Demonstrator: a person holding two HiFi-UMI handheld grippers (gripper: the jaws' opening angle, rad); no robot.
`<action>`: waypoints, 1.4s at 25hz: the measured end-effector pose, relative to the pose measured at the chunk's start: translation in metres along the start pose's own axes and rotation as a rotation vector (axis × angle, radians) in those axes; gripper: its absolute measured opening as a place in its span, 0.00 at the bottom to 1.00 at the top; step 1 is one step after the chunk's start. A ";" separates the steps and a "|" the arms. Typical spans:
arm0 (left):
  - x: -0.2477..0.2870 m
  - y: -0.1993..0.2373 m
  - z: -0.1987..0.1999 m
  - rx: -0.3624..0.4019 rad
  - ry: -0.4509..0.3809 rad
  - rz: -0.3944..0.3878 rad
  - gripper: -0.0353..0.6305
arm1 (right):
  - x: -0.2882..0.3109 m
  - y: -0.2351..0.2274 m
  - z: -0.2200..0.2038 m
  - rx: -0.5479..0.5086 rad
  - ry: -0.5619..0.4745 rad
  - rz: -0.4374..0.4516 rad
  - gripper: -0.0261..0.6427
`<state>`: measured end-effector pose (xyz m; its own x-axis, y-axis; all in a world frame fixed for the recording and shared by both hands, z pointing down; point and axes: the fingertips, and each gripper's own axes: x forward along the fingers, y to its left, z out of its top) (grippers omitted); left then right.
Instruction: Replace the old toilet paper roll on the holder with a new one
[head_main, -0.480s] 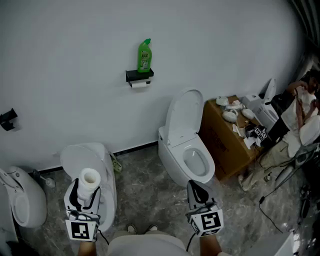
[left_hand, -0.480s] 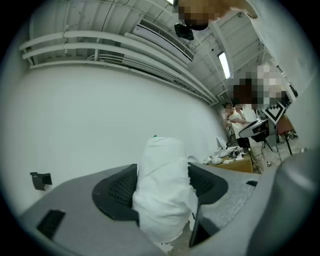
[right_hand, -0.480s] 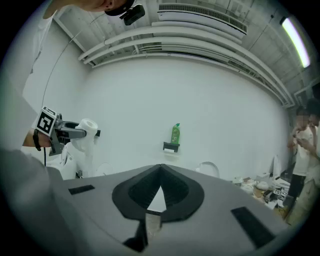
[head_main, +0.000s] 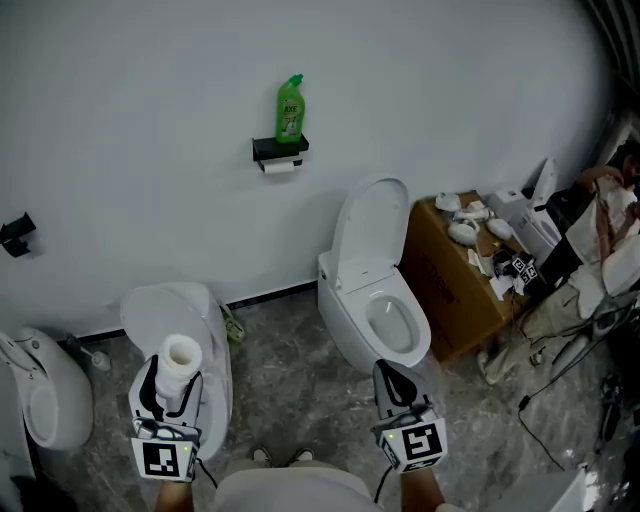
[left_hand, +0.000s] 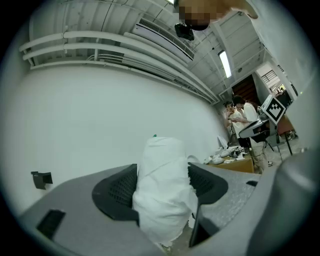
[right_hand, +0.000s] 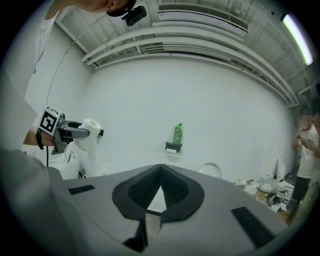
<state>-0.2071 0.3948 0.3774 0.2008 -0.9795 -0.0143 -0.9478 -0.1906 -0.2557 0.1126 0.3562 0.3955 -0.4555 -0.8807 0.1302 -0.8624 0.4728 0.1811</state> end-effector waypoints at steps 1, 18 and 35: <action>0.001 0.000 0.000 -0.002 0.001 0.005 0.51 | 0.002 0.000 0.001 -0.019 -0.002 0.006 0.04; 0.024 -0.022 0.008 0.005 -0.019 0.023 0.51 | 0.024 -0.059 0.007 -0.292 0.011 -0.094 0.44; 0.096 -0.022 -0.032 -0.030 0.040 -0.030 0.51 | 0.078 -0.070 -0.038 -0.294 0.112 -0.062 0.47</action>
<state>-0.1746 0.3026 0.4123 0.2195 -0.9751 0.0315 -0.9486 -0.2208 -0.2266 0.1459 0.2560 0.4303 -0.3624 -0.9072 0.2137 -0.7796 0.4207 0.4639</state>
